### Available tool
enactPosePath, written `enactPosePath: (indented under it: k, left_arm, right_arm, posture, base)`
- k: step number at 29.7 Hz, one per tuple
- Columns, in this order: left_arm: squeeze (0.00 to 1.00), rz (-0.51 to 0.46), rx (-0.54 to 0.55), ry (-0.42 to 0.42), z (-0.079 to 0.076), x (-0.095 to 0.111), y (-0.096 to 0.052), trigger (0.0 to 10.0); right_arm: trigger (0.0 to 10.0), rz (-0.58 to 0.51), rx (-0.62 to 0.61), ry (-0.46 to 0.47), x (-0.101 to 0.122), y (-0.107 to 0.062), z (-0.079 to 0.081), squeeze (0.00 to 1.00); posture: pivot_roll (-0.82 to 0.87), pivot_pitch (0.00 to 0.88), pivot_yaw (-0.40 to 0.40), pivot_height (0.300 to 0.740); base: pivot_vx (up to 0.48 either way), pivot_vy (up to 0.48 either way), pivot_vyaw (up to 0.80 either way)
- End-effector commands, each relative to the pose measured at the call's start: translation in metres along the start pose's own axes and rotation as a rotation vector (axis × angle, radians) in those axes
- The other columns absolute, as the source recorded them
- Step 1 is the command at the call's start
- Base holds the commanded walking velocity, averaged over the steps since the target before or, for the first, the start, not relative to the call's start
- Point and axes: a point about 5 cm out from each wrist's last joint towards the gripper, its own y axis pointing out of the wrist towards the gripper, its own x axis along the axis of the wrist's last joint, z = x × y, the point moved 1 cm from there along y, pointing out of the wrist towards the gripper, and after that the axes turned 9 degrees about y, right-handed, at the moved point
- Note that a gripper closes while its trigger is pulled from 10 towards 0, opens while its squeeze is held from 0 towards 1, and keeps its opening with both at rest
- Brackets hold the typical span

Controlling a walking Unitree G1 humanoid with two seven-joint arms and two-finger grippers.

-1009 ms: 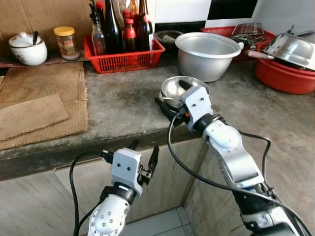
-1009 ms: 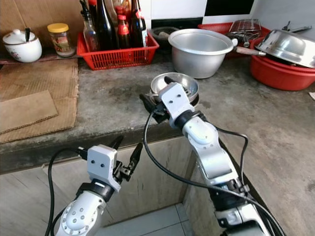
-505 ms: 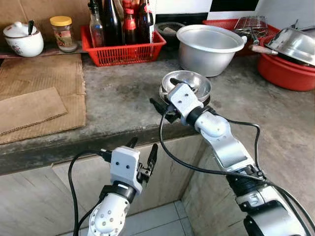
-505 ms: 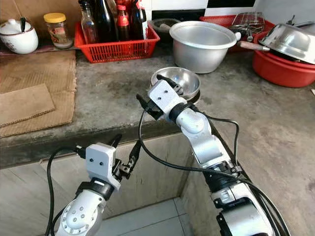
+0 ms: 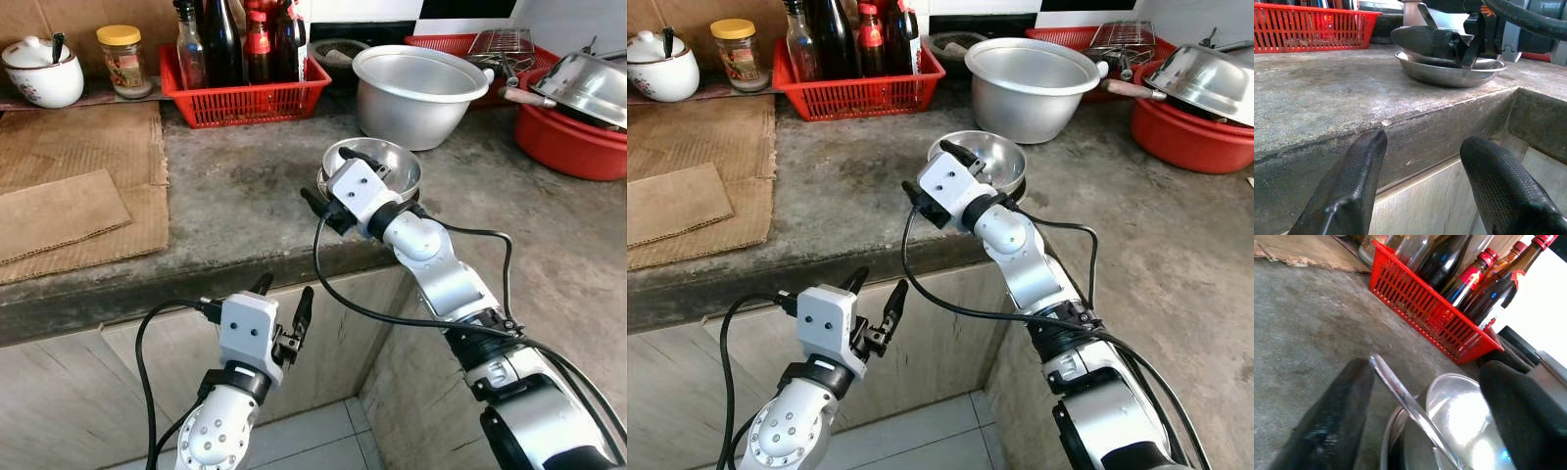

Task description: Kitchen organization

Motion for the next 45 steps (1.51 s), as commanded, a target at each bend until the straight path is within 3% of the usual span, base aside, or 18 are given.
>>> enactPosePath:
  k: [1, 21, 27, 32, 33, 34, 35, 38, 45]
  left_arm:
    - [0.00, -0.016, 0.000, 0.003, -0.001, 0.005, -0.001, 10.0]
    - [0.00, -0.007, -0.006, 0.005, -0.001, 0.002, -0.001, 10.0]
    - [0.00, -0.002, -0.009, 0.005, -0.001, 0.001, -0.001, 10.0]
    - [0.00, -0.001, -0.008, 0.005, -0.001, 0.001, 0.000, 10.0]
    - [0.00, -0.001, -0.008, 0.005, 0.000, 0.000, 0.001, 10.0]
    - [0.00, -0.002, -0.008, 0.006, 0.000, 0.000, 0.001, 10.0]
    - [0.00, -0.002, -0.008, 0.007, 0.000, 0.001, 0.001, 10.0]
    - [0.00, -0.004, -0.009, 0.008, 0.001, 0.000, 0.003, 10.0]
    - [0.00, -0.010, -0.002, 0.017, 0.004, -0.001, 0.005, 10.0]
  right_arm:
    - [0.0, -0.023, -0.023, -0.009, 0.005, 0.001, -0.006, 0.00]
    - [0.0, -0.083, -0.087, -0.018, 0.014, 0.002, -0.018, 0.00]
    - [0.0, -0.235, -0.220, 0.015, 0.043, -0.006, -0.036, 0.00]
    - [0.0, -0.364, -0.343, 0.102, 0.065, -0.023, -0.048, 0.00]
    - [5.6, -0.372, -0.357, 0.116, 0.066, -0.027, -0.049, 0.00]
    - [5.6, -0.378, -0.367, 0.126, 0.067, -0.030, -0.049, 0.00]
    - [10.0, -0.386, -0.386, 0.139, 0.068, -0.036, -0.050, 0.00]
    - [10.0, -0.399, -0.422, 0.171, 0.069, -0.047, -0.051, 0.00]
    - [10.0, -0.433, -0.649, 0.221, 0.077, -0.083, -0.075, 0.00]
  posture:
    - [0.19, 0.137, -0.091, 0.740]
    - [0.19, 0.119, -0.087, 0.740]
    - [0.19, 0.117, -0.086, 0.740]
    - [0.19, 0.118, -0.079, 0.740]
    - [0.19, 0.115, -0.078, 0.740]
    - [0.19, 0.115, -0.078, 0.740]
    - [0.19, 0.115, -0.075, 0.740]
    - [0.19, 0.111, -0.072, 0.740]
    - [0.18, 0.098, -0.060, 0.740]
  base:
    - [0.000, 0.000, 0.00]
    - [0.000, 0.000, 0.00]
    - [0.000, 0.000, 0.00]
    - [0.000, 0.000, 0.00]
    - [0.000, 0.000, 0.00]
    - [0.000, 0.000, 0.00]
    - [0.000, 0.000, 0.00]
    - [0.000, 0.000, 0.00]
    - [0.000, 0.000, 0.00]
